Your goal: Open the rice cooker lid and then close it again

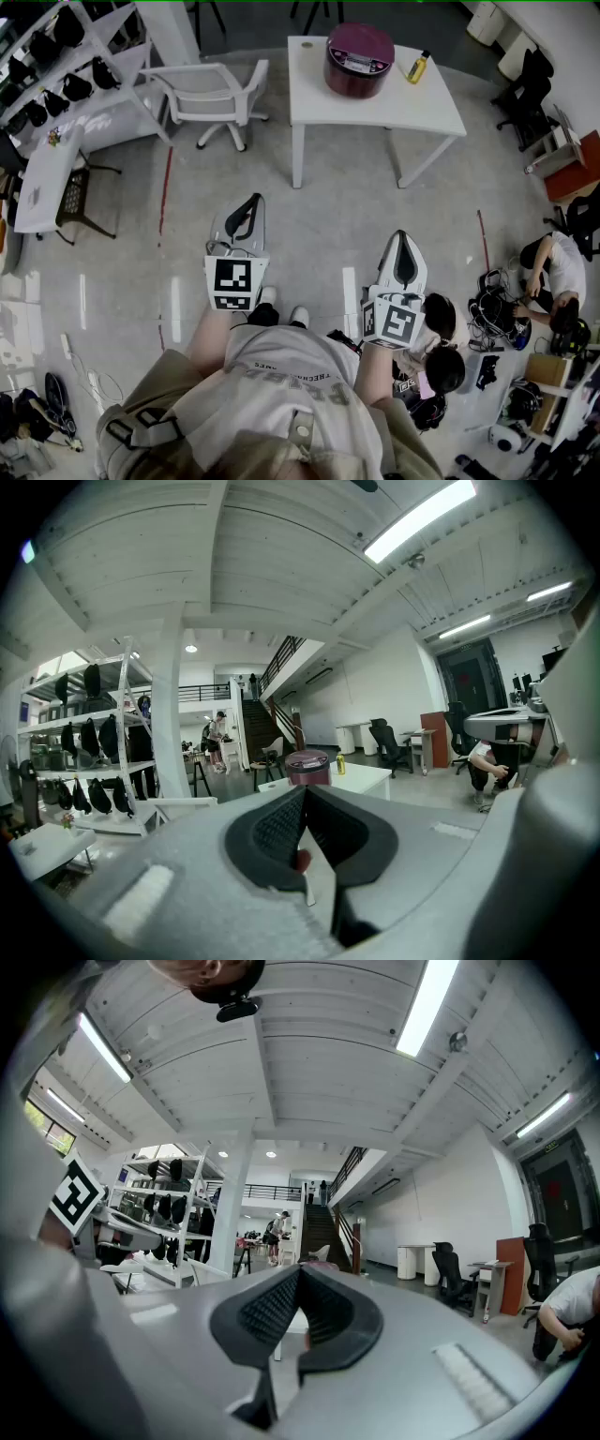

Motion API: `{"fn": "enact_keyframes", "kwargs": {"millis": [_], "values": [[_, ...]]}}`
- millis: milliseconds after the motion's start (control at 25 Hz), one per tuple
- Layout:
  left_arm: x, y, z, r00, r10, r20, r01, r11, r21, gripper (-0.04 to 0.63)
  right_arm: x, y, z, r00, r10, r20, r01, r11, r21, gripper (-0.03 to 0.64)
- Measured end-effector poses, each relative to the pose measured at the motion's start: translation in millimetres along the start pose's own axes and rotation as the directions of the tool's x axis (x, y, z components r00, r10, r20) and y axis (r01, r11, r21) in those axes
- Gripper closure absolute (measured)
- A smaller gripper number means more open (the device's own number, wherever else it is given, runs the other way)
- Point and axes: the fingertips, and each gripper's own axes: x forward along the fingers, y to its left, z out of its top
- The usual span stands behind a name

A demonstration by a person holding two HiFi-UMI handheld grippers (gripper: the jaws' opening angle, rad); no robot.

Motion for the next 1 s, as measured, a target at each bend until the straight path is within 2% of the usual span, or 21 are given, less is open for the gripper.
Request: {"fn": "enact_keyframes", "kwargs": {"millis": [680, 960, 1000], "values": [[3.5, -24.3, -10.9, 0.999, 0.022, -0.046, -0.022, 1.0, 0.005, 0.584, 1.7, -18.2, -18.2, 0.999, 0.034, -0.032, -0.033, 0.999, 0.03, 0.617], [-2.0, -27.7, 6.7, 0.997, 0.082, 0.005, -0.082, 0.997, 0.012, 0.584, 0.1, -40.1, -14.6, 0.998, 0.053, 0.026, -0.056, 0.984, 0.171, 0.615], [-3.9, -27.3, 9.9, 0.996, 0.09, 0.016, -0.09, 0.996, 0.006, 0.573, -0.3, -41.3, -13.5, 0.997, 0.063, 0.032, -0.068, 0.981, 0.18, 0.58]]}}
